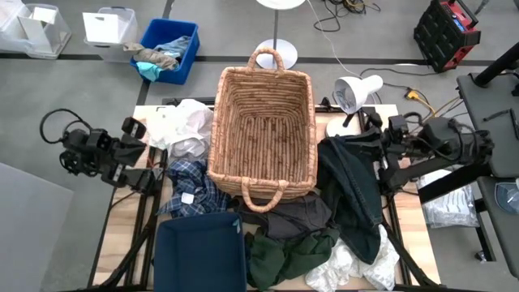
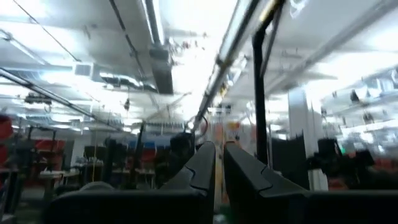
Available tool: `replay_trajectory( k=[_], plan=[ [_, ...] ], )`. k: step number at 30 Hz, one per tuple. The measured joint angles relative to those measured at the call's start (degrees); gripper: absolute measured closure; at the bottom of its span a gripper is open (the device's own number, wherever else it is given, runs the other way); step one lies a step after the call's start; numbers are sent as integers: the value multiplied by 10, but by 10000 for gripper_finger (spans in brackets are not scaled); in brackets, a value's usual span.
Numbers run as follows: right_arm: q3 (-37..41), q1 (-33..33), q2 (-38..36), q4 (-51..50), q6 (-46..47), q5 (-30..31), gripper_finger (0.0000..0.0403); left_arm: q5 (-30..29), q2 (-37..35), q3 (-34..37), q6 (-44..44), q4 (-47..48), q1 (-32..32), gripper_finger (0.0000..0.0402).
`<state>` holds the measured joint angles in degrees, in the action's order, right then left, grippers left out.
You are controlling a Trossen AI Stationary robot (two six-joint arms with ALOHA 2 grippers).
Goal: Sort clothes
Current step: Put the grey pants into the brown basket
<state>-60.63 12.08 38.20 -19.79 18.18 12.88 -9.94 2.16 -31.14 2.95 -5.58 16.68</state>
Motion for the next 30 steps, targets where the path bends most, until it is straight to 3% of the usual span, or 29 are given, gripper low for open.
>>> replay_trajectory(
  k=[5, 9, 22, 30],
  plan=[
    [-122, 0, 42, -205, 61, -45, 329, -64, 1, 0, -90, -28, 0, 386],
    [-183, 0, 71, -318, 85, -70, 320, -93, 11, 0, -90, -30, 0, 386],
    [-206, 0, 85, -312, 105, -73, 312, -106, 133, -41, -76, -57, 0, 386],
    [-206, 0, 98, -264, 103, -69, 334, -106, 229, -167, -71, 89, 0, 386]
  ],
)
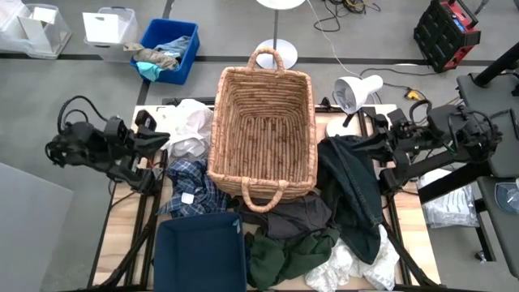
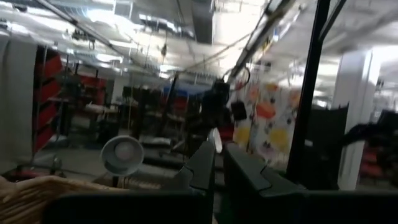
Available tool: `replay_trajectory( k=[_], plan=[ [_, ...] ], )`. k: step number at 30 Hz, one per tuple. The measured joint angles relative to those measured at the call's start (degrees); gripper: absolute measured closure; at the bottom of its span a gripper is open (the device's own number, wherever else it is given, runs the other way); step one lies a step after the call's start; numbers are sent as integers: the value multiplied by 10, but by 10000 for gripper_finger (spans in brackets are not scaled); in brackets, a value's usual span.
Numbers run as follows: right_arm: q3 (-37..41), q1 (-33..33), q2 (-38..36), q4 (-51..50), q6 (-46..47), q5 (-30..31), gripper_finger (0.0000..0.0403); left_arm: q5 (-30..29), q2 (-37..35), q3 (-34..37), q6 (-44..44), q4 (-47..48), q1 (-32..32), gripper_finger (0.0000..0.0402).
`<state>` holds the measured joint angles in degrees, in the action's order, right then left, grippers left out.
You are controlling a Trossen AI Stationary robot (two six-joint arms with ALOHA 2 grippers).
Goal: Sort clothes
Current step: Put the grey pants into the brown basket
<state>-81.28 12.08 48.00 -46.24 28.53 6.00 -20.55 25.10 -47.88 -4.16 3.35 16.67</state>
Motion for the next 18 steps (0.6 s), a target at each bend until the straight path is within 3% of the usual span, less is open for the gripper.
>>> replay_trajectory(
  k=[10, 14, 18],
  plan=[
    [-24, 0, 44, 89, -20, -26, 340, 1, 96, -158, 0, 157, 0, 386],
    [-63, 0, 88, 88, -26, -76, 342, 1, 125, -203, -13, 209, 0, 386],
    [-117, 9, 136, 21, -39, -81, 344, 1, 152, -239, -26, 259, 0, 386]
  ],
)
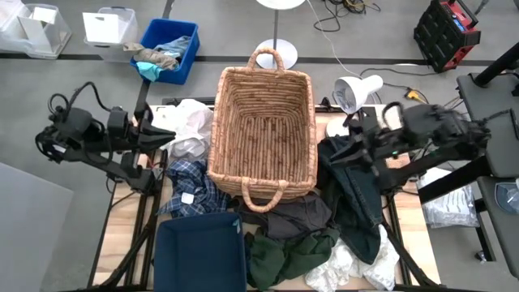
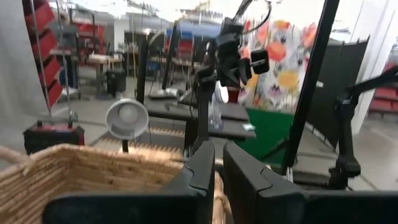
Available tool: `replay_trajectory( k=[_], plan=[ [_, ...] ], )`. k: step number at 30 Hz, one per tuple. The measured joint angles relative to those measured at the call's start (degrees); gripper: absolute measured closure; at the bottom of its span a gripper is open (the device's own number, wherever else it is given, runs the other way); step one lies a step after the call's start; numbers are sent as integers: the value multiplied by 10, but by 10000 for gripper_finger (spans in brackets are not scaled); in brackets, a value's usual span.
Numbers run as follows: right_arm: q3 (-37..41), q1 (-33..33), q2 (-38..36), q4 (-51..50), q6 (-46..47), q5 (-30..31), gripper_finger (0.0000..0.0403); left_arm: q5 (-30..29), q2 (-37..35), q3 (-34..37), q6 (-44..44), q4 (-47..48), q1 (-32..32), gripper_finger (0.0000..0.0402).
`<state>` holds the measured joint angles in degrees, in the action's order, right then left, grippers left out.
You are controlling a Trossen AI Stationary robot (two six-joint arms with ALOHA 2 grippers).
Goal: Sort clothes
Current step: Put the grey pants into the brown basket
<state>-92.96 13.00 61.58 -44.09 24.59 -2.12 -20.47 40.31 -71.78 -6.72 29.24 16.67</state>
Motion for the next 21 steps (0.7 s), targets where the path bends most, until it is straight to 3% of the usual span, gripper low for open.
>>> replay_trajectory(
  k=[8, 13, 16, 21],
  plan=[
    [-133, 23, 107, -257, 22, 7, 344, -1, 27, -31, 0, 37, 0, 386],
    [-173, 68, 176, -418, 56, 6, 344, -29, 25, -28, 3, 44, 0, 386],
    [-175, 107, 200, -461, 70, 6, 343, -32, 23, -27, 2, 44, 0, 386],
    [-144, 166, 212, -437, 101, 11, 338, -41, 23, -27, 2, 43, 0, 386]
  ],
)
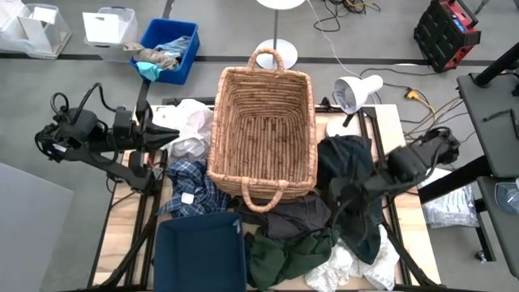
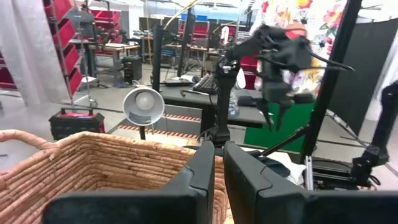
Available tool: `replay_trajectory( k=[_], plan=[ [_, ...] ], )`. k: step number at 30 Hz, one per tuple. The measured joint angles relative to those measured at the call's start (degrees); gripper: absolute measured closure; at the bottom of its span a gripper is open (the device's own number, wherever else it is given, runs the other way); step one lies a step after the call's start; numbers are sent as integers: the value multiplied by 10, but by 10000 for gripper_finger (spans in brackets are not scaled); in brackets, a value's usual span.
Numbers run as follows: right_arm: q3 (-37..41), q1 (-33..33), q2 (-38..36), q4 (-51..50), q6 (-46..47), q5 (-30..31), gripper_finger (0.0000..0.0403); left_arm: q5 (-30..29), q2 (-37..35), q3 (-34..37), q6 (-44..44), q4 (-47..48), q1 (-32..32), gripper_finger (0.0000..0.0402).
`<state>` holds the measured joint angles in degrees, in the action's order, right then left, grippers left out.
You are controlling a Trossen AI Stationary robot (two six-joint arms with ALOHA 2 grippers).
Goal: Sort clothes
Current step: Put the grey pants into the brown basket
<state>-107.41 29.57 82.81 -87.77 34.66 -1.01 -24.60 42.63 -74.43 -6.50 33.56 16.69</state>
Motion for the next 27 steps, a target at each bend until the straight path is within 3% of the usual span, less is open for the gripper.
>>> replay_trajectory(
  k=[7, 10, 13, 20, 24, 27],
  plan=[
    [95, 61, 2, 94, 67, 57, 325, -6, 2, 0, 0, -5, 0, 386],
    [141, 70, 7, 135, 111, 98, 315, -6, 2, 0, 0, -6, 0, 386],
    [178, 69, 14, 177, 133, 101, 301, -6, 2, 0, 0, -6, 0, 386],
    [233, 68, 45, 258, 134, 143, 252, -6, 6, 0, 0, -8, 0, 386],
    [249, 61, 78, 263, 123, 205, 222, -6, 8, 0, 1, -8, 0, 386],
    [254, 39, 106, 265, 106, 216, 205, -6, 10, 1, 11, -10, 0, 386]
  ],
)
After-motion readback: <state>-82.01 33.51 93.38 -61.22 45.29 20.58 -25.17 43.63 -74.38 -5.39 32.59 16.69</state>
